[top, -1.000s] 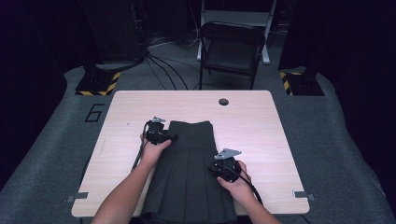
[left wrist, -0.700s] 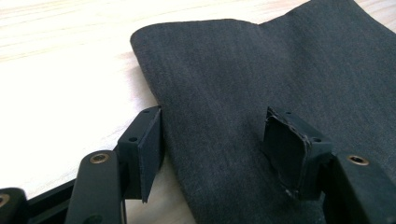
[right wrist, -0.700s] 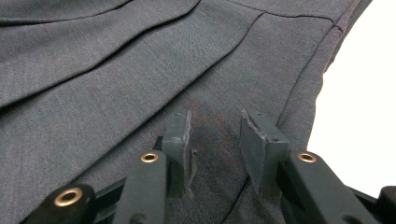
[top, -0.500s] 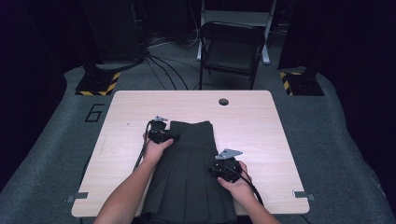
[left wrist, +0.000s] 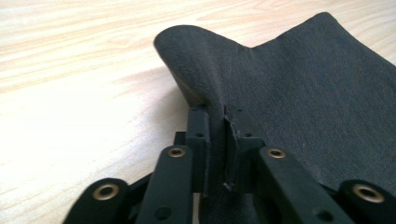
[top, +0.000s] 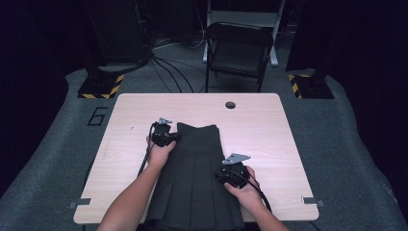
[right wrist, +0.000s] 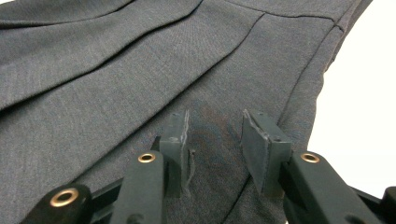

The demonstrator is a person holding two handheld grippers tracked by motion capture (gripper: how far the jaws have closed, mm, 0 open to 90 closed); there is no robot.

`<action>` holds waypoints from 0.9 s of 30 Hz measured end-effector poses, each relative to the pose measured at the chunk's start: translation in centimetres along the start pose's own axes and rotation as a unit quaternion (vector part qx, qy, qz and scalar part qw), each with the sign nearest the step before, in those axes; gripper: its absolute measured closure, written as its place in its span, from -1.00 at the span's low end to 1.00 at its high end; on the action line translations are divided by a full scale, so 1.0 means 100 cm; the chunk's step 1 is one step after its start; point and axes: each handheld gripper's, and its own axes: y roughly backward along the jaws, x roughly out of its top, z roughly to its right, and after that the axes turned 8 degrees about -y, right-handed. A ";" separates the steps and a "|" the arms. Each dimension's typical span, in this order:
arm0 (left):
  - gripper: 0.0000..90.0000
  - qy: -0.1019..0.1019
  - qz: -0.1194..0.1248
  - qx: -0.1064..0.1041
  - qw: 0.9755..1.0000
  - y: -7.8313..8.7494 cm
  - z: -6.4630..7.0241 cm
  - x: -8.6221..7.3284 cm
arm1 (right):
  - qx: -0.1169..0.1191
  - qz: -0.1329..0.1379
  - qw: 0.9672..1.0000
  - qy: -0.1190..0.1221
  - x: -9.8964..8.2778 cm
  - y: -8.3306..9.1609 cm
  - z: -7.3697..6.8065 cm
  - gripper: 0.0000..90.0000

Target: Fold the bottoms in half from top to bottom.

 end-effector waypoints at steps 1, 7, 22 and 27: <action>0.84 0.001 0.003 0.000 1.000 0.001 0.001 0.000 | 0.000 0.000 1.000 -0.002 0.000 0.000 0.000 0.36; 0.87 0.000 0.014 -0.001 1.000 0.006 0.002 0.003 | 0.001 -0.005 1.000 -0.003 0.000 0.000 0.000 0.36; 0.89 -0.014 0.027 -0.010 0.999 0.016 0.008 0.019 | -0.001 -0.003 1.000 -0.005 0.001 0.000 0.001 0.35; 0.89 -0.015 0.042 -0.021 0.999 0.023 0.013 0.022 | -0.001 -0.003 1.000 -0.007 0.001 -0.001 0.002 0.34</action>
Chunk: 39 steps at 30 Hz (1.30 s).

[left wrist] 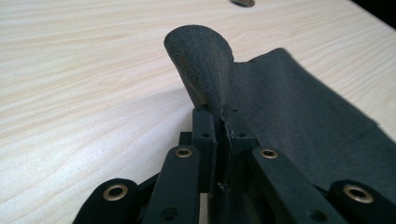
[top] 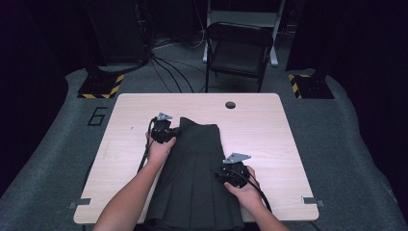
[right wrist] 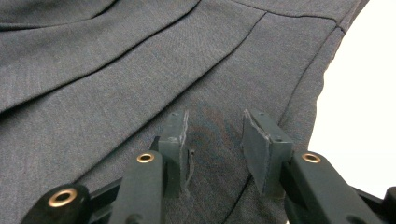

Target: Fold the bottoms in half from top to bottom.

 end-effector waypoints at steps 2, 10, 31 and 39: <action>0.89 -0.008 0.008 -0.006 1.000 0.003 0.003 0.002 | 0.000 0.000 1.000 -0.004 0.000 0.000 0.000 0.34; 0.89 -0.043 0.027 -0.034 0.998 0.019 0.021 0.014 | 0.000 0.000 1.000 -0.003 0.000 -0.001 0.001 0.32; 0.90 -0.092 0.042 -0.060 0.993 0.035 0.038 0.029 | -0.003 0.009 1.000 -0.020 0.001 0.005 0.003 0.24; 0.90 -0.088 0.035 -0.054 0.994 0.032 0.033 0.031 | -0.007 0.016 1.000 -0.007 0.003 0.003 0.000 0.18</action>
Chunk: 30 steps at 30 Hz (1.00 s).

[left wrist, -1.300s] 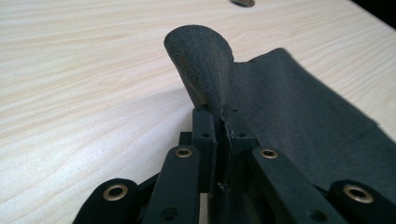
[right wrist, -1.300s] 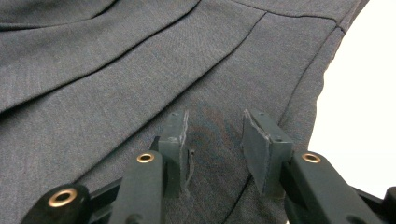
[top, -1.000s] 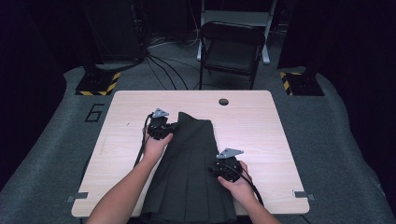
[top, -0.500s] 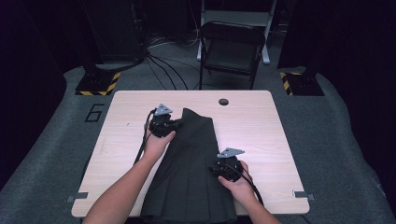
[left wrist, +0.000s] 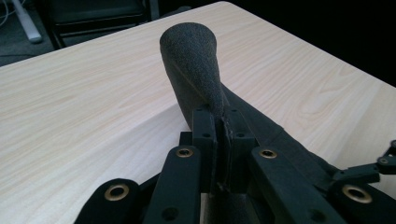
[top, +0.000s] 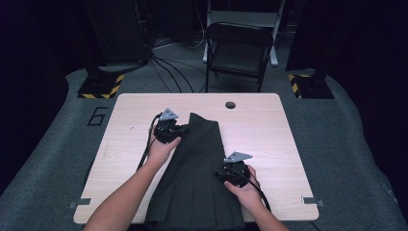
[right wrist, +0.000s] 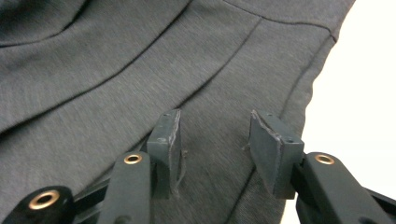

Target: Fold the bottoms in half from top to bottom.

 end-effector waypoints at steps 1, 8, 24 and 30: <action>0.90 0.003 0.000 0.001 1.000 -0.001 -0.002 0.000 | 0.002 0.003 1.000 -0.004 0.001 0.000 -0.002 0.18; 0.90 0.013 -0.001 0.010 1.000 -0.004 -0.009 0.004 | 0.032 0.003 0.999 0.007 0.005 -0.003 -0.012 0.15; 0.91 -0.015 0.020 -0.036 0.999 0.021 0.010 -0.006 | 0.042 -0.027 0.999 0.011 -0.001 -0.016 -0.015 0.12; 0.91 -0.024 0.035 -0.058 0.997 0.033 0.022 -0.010 | 0.034 -0.028 0.999 0.009 -0.002 -0.017 -0.017 0.14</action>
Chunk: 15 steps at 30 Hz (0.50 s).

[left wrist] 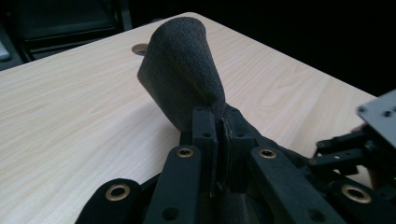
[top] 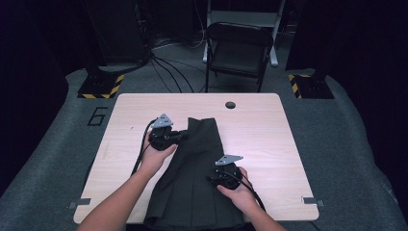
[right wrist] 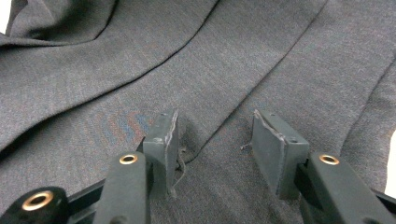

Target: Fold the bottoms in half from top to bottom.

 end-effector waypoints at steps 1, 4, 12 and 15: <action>0.91 -0.004 -0.001 -0.005 1.000 0.002 0.002 -0.001 | 0.000 -0.001 1.000 -0.001 0.000 0.000 0.000 0.14; 0.91 -0.008 0.001 -0.013 1.000 0.008 0.010 -0.005 | -0.005 0.001 1.000 -0.007 0.001 -0.001 -0.002 0.14; 0.91 -0.011 -0.004 -0.037 0.999 0.028 0.021 -0.028 | -0.007 -0.004 1.000 -0.001 0.001 -0.001 -0.002 0.15; 0.91 -0.014 -0.009 -0.047 0.999 0.036 0.024 -0.037 | -0.006 -0.006 1.000 0.003 0.001 0.000 -0.001 0.15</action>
